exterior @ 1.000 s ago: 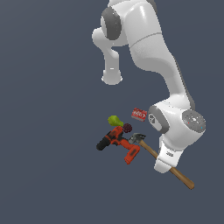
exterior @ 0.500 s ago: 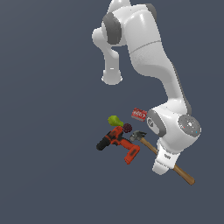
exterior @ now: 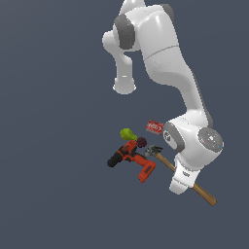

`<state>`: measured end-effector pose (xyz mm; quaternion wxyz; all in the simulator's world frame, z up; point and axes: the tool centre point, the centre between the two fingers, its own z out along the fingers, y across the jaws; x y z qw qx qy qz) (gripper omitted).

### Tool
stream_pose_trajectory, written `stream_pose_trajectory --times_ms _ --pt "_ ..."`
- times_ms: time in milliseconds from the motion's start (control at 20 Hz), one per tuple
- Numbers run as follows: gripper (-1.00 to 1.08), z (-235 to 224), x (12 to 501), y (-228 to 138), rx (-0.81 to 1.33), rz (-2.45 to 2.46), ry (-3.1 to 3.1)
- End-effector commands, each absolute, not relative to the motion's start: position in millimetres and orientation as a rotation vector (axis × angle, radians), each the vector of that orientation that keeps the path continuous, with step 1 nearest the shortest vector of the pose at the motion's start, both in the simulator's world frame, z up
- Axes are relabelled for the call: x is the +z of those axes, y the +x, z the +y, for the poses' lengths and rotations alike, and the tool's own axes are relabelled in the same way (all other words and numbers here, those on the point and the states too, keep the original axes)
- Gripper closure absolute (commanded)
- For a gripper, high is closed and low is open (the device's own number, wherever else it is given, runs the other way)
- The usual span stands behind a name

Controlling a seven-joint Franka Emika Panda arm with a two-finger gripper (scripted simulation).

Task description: Pick up a designated object from a clutter of objects.

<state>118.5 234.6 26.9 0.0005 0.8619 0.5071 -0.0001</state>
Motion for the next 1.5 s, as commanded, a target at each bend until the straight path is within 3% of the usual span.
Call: stream_pose_trajectory --times_ms 0,650,1450 --pt "1.08 235 28 118 0.000 1.592 2.707" --pt "1.08 238 72 96 -0.001 1.592 2.706" --pt "1.08 249 213 28 -0.002 1.593 2.703"
